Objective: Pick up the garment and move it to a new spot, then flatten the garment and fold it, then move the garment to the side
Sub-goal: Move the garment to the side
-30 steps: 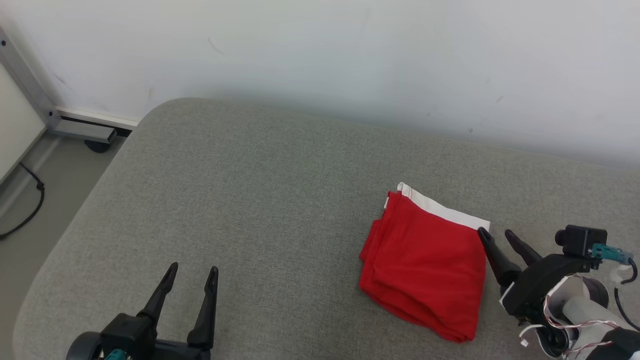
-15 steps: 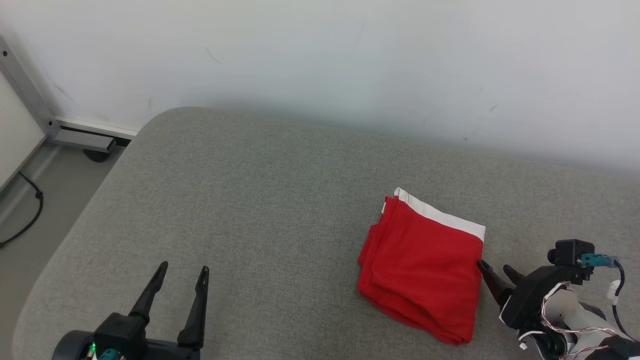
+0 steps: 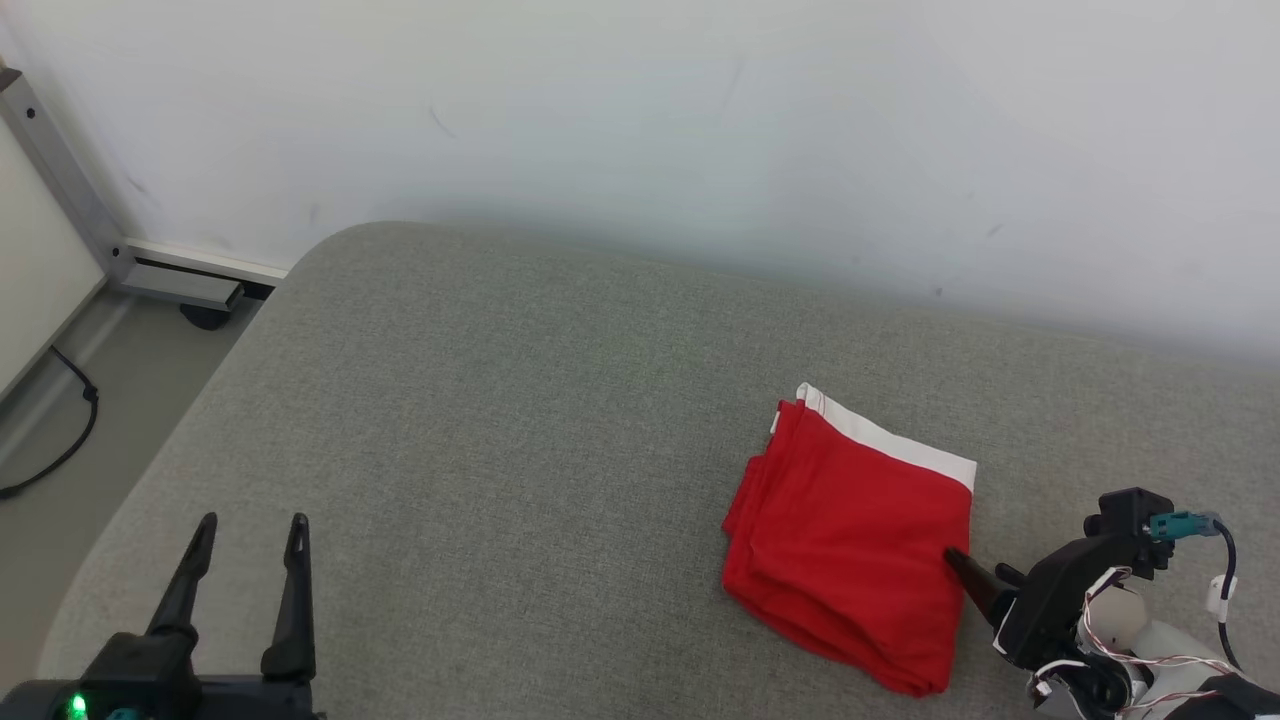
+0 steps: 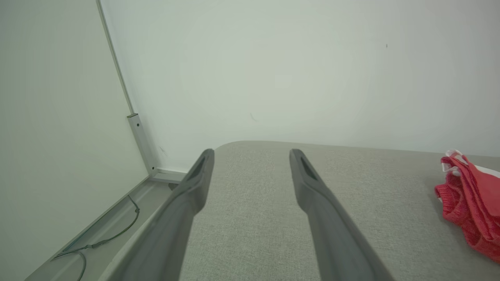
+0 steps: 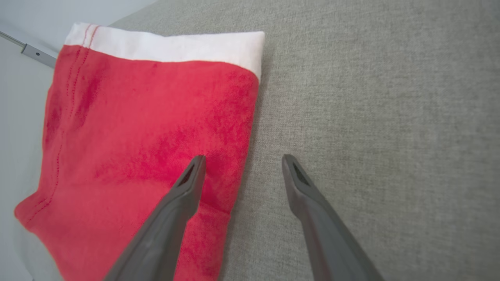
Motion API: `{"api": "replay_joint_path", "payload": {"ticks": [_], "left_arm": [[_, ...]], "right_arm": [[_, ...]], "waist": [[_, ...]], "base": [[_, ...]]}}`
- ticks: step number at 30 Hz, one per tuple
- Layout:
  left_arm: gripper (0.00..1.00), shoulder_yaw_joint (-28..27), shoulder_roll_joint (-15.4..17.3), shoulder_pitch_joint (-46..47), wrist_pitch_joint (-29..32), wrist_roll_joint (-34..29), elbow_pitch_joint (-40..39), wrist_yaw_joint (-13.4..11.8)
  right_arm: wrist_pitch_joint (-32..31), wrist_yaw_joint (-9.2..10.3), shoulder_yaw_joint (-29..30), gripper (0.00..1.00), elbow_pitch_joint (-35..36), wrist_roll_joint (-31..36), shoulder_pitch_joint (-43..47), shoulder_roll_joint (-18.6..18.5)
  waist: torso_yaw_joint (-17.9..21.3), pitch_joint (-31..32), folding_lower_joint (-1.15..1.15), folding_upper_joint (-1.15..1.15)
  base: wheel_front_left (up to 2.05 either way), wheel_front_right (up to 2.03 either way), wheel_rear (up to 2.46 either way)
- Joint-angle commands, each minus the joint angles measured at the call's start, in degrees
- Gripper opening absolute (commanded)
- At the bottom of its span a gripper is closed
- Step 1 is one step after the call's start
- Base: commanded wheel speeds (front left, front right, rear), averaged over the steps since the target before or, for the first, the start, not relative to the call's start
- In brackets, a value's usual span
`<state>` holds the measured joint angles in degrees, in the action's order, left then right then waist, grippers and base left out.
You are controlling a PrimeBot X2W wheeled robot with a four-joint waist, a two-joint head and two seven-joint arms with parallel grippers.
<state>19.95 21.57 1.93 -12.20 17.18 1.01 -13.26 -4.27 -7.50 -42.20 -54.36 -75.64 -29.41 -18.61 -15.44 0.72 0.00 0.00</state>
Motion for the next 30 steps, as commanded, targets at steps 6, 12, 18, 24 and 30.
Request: {"api": "replay_joint_path", "payload": {"ticks": [6,12,18,24,30], "left_arm": [[1.00,-2.26,1.45,-1.93,-0.21,0.81,-1.65,-2.36],[1.00,-2.87,1.71,-2.84,-0.34,1.21,-2.99,-3.05],[1.00,-2.42,1.25,-2.61,-0.40,1.59,-3.57,-2.91],[1.00,-1.92,0.76,-1.54,-0.52,2.01,-3.42,-2.50],[1.00,-1.78,0.58,-1.51,-0.81,2.20,-3.13,-2.66]], "right_arm": [[-2.87,0.03,0.57,1.00,-1.36,-1.52,-1.17,0.51],[-6.66,0.03,0.78,1.00,-3.00,-2.72,-1.70,1.28],[-8.81,0.04,0.66,1.00,-5.07,-2.82,-2.89,2.23],[-10.79,0.04,1.86,1.00,-6.39,-4.81,-4.44,4.17],[-11.30,0.04,2.23,0.00,-5.65,-5.28,-4.72,4.54]], "waist": [[-0.22,-0.44,0.00,0.00],[-0.70,-1.02,0.00,0.00],[-1.59,-1.73,0.00,0.00],[-2.37,-2.54,0.00,0.00],[-2.60,-2.77,0.00,0.00]], "base": [[0.00,0.00,0.00],[0.00,0.00,0.00],[0.00,0.00,0.00],[0.00,0.00,0.00],[0.00,0.00,0.00]]}}
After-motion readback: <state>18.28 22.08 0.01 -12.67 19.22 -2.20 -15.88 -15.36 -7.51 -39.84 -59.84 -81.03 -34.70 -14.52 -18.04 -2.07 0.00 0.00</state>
